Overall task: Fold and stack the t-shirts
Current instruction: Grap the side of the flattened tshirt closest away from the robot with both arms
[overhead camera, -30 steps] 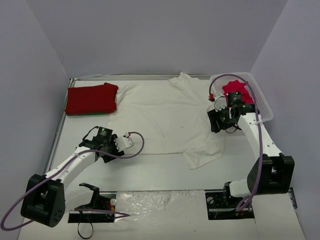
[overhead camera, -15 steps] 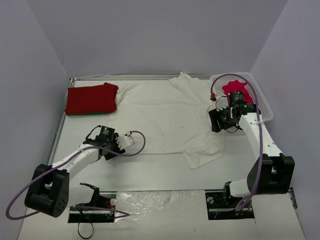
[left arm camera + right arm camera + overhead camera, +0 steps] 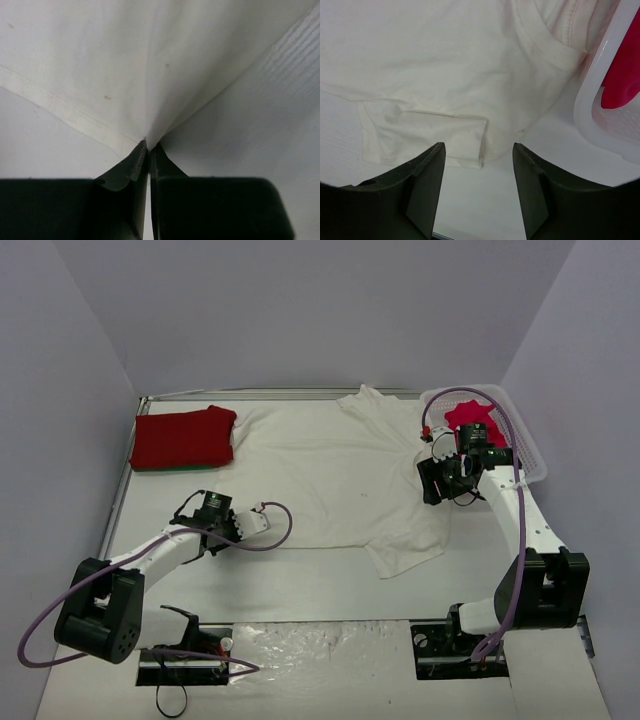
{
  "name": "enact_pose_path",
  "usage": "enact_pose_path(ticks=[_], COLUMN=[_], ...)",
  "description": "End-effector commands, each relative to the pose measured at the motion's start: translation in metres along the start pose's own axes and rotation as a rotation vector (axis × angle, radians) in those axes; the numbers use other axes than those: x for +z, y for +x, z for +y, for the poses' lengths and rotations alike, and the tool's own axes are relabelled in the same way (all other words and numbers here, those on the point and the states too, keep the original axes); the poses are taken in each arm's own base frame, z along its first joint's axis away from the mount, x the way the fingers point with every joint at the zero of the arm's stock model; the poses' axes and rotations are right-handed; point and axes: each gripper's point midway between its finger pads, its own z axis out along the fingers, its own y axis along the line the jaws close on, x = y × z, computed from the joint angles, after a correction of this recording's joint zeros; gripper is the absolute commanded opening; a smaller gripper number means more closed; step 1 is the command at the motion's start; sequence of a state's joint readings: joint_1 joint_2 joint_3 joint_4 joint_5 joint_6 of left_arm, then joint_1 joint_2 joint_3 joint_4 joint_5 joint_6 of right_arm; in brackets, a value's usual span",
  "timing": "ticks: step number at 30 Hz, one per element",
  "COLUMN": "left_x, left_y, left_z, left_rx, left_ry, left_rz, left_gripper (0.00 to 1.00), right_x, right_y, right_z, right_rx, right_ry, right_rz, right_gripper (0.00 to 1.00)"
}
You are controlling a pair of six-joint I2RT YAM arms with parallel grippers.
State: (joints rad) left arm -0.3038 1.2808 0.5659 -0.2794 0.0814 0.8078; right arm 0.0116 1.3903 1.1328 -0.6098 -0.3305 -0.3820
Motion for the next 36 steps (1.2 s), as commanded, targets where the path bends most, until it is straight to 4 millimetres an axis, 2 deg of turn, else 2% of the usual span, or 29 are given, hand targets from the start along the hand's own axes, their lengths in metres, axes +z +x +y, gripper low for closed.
enact_pose_path(ticks=[1,3,5,9,10,14,15,18,20,22,24,28,36], left_x=[-0.005,-0.007,-0.009,-0.008,-0.009,-0.009,-0.010,-0.010,-0.013,-0.010,-0.004,0.005,0.013], left_y=[0.008,0.004,-0.001,-0.006,-0.009,-0.021,-0.022,-0.019,-0.015,-0.006,0.008,0.022,0.023], left_z=[-0.009,-0.003,0.005,0.019,0.023,0.038,0.048,0.063,0.084,0.094,0.095,0.094,0.082], left_rx=[-0.023,-0.067,-0.095,-0.163,-0.173,-0.236,-0.250,-0.317,-0.377,-0.411,-0.440,-0.478,-0.481], left_ry=[0.036,0.004,-0.017,-0.042,-0.042,-0.061,-0.091,-0.145,-0.243,-0.266,-0.260,-0.250,-0.195], left_rz=[0.026,0.018,0.014,0.047,0.047,0.044,0.055,0.066,0.088,0.126,0.172,0.205,0.192], left_gripper=[0.02,0.02,0.02,0.02,0.02,0.02,0.02,0.02,0.02,0.02,0.02,0.02,0.02], right_x=[-0.012,-0.019,-0.026,-0.027,-0.027,-0.023,-0.023,-0.022,-0.022,-0.020,-0.017,-0.011,0.011], right_y=[0.002,0.002,0.012,0.040,0.055,0.088,0.093,0.109,0.119,0.125,0.132,0.140,0.140], right_z=[0.001,0.000,0.009,0.035,0.041,0.052,0.054,0.056,0.055,0.054,0.055,0.061,0.077], right_rx=[0.006,-0.038,-0.125,-0.310,-0.330,-0.420,-0.450,-0.489,-0.529,-0.562,-0.583,-0.649,-0.696], right_ry=[0.009,0.023,0.004,0.001,-0.023,-0.053,-0.058,-0.075,-0.089,-0.103,-0.123,-0.160,-0.216], right_rz=[-0.013,-0.002,0.048,0.219,0.281,0.422,0.444,0.511,0.562,0.598,0.637,0.686,0.719], right_gripper=[0.52,0.54,0.55,0.54,0.54,0.52,0.52,0.52,0.52,0.52,0.52,0.51,0.50])
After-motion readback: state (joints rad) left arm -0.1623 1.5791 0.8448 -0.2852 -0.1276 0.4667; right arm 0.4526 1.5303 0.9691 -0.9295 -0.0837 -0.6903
